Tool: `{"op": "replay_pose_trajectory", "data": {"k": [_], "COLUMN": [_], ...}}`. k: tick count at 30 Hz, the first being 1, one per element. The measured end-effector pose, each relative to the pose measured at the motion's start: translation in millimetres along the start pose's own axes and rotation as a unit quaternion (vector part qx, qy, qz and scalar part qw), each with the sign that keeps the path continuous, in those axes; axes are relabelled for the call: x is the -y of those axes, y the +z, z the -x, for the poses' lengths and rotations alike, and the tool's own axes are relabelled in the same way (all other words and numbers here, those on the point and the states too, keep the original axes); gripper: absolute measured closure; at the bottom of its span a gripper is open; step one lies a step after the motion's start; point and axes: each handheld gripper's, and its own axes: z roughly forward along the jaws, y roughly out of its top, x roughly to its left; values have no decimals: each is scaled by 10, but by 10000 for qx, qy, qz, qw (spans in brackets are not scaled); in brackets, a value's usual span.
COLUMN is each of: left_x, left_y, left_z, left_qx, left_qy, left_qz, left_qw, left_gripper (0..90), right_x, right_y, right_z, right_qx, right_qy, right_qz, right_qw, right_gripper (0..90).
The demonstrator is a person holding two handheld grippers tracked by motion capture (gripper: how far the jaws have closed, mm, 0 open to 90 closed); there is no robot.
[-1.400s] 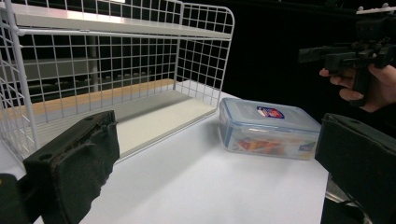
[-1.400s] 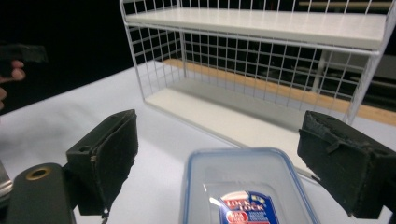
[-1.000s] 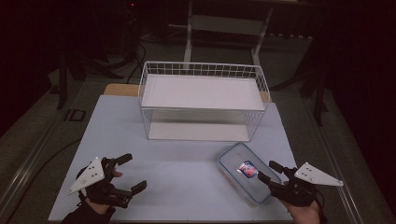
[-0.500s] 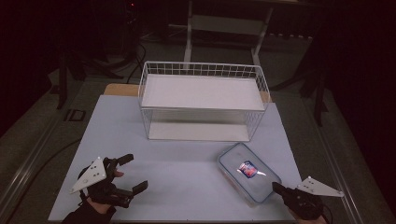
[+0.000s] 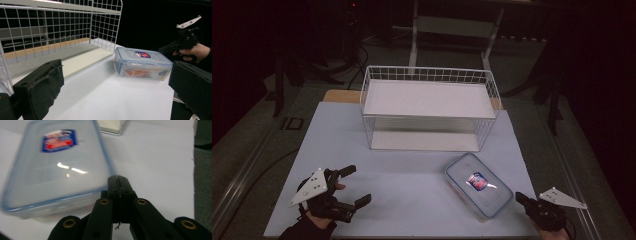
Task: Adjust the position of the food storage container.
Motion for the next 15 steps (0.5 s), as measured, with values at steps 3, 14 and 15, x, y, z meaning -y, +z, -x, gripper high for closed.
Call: {"op": "replay_pose_trajectory", "data": {"k": [3,14,15], "left_x": [3,3,2], "left_y": [3,11,13], "left_z": [-3,-2,3], "left_qx": [7,19,26], "left_qy": [6,1,7], "left_qz": [-25,-43,-39], "left_qw": [10000,10000,10000], "left_gripper": [0,0,0], "right_x": [-2,-19,-21], "right_y": [60,118,120], "right_z": [56,26,-5], "right_qx": [28,-89,-173], "right_qy": [-38,-73,-121], "right_qz": [-64,-107,-121], "right_qw": [10000,9999,9997], "right_gripper": [900,900,900]}}
